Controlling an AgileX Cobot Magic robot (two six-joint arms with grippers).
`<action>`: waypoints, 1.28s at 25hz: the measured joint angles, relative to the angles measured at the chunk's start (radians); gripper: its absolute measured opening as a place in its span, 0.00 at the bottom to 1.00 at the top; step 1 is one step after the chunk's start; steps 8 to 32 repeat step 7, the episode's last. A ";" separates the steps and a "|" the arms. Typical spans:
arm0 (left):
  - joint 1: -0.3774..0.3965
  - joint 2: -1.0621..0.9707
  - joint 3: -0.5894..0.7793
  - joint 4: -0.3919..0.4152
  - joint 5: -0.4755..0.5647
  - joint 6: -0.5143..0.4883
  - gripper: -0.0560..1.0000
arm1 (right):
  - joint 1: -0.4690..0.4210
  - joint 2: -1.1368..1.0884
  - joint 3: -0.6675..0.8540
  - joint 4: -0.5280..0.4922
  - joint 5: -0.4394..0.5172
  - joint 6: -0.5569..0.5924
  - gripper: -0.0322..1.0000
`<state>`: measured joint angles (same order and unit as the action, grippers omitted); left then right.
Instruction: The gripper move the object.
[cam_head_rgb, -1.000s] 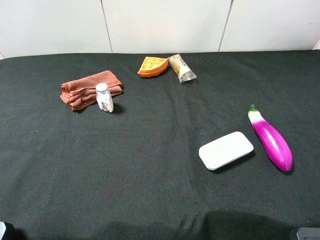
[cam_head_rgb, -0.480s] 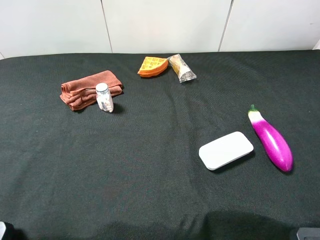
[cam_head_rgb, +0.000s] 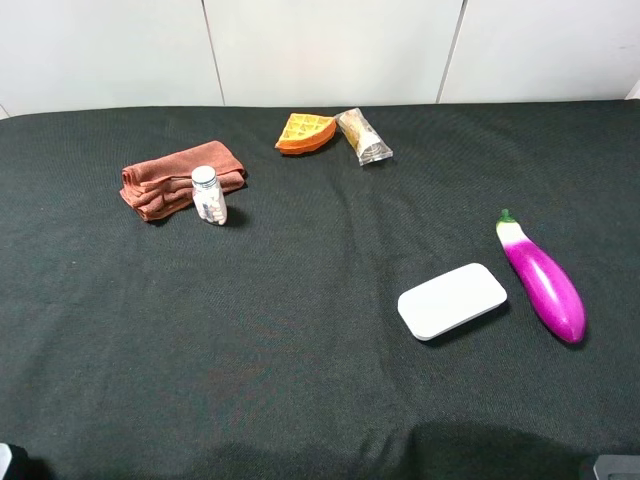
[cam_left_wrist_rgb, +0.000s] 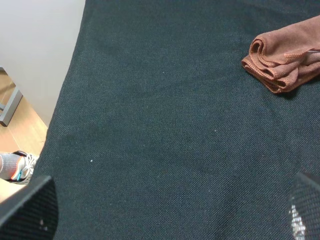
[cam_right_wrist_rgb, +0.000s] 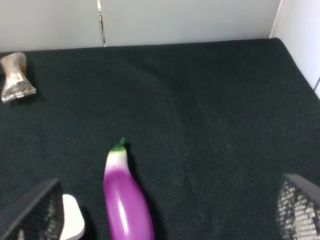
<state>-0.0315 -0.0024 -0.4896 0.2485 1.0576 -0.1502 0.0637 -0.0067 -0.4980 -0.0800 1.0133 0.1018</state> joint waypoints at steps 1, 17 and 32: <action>0.000 0.000 0.000 0.000 0.000 0.000 0.95 | 0.000 0.000 0.000 0.000 0.000 0.000 0.65; 0.000 0.000 0.000 0.000 0.000 0.000 0.95 | 0.000 0.000 0.000 0.000 0.000 0.000 0.65; 0.000 0.000 0.000 0.000 0.000 0.000 0.95 | 0.000 0.000 0.000 0.000 0.000 0.000 0.65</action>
